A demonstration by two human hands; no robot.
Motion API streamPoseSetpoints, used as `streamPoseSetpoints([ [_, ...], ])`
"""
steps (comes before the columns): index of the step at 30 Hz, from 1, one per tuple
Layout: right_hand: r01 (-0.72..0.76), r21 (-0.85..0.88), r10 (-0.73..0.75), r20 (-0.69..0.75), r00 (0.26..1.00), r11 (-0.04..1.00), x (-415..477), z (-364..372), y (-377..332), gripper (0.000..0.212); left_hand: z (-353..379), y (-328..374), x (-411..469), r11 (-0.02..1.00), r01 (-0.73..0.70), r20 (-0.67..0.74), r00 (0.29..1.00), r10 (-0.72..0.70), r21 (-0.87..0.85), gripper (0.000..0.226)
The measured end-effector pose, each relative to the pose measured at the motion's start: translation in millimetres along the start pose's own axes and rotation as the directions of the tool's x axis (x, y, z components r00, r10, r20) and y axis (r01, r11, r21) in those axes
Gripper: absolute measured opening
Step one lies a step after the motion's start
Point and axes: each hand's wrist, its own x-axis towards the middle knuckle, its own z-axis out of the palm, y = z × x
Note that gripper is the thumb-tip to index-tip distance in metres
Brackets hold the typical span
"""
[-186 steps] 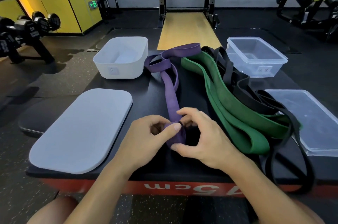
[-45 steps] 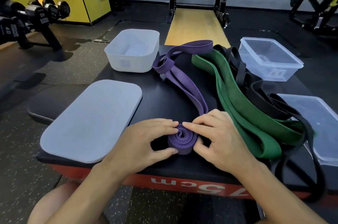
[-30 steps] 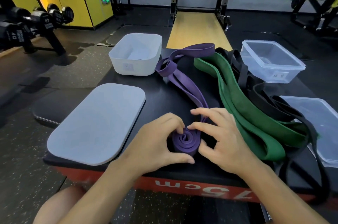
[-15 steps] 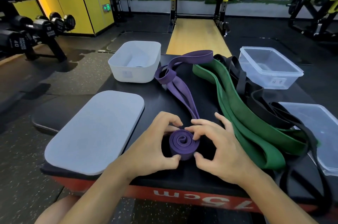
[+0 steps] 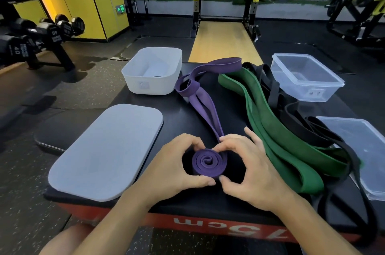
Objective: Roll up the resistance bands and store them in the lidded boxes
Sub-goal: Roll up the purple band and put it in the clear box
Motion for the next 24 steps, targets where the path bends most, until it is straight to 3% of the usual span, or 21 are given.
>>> streamPoseSetpoints([
  [4, 0.006, -0.008, -0.006, -0.022, 1.000, 1.000, -0.1, 0.6, 0.7, 0.053, -3.1, -1.2, 0.6, 0.998, -0.058, 0.049, 0.997, 0.056, 0.040, 0.061],
  [10, 0.013, -0.037, -0.015, -0.045, 0.999, 0.999, 0.1, 4.0, 4.9, 0.062, -7.8, 1.0, 0.3, 0.999, -0.031, 0.126, 0.992, 0.027, 0.025, 0.064],
  [19, 0.003, -0.051, -0.003, 0.006, 1.000, 0.999, -0.4, 2.4, 6.1, 0.060, -6.8, 5.6, 0.0, 1.000, 0.009, 0.133, 0.991, -0.006, -0.017, 0.062],
  [24, -0.006, -0.020, 0.005, -0.034, 0.999, 1.000, -1.1, 4.5, 7.6, 0.056, -5.8, 1.2, -1.1, 0.997, -0.046, 0.115, 0.992, 0.052, -0.057, 0.055],
])
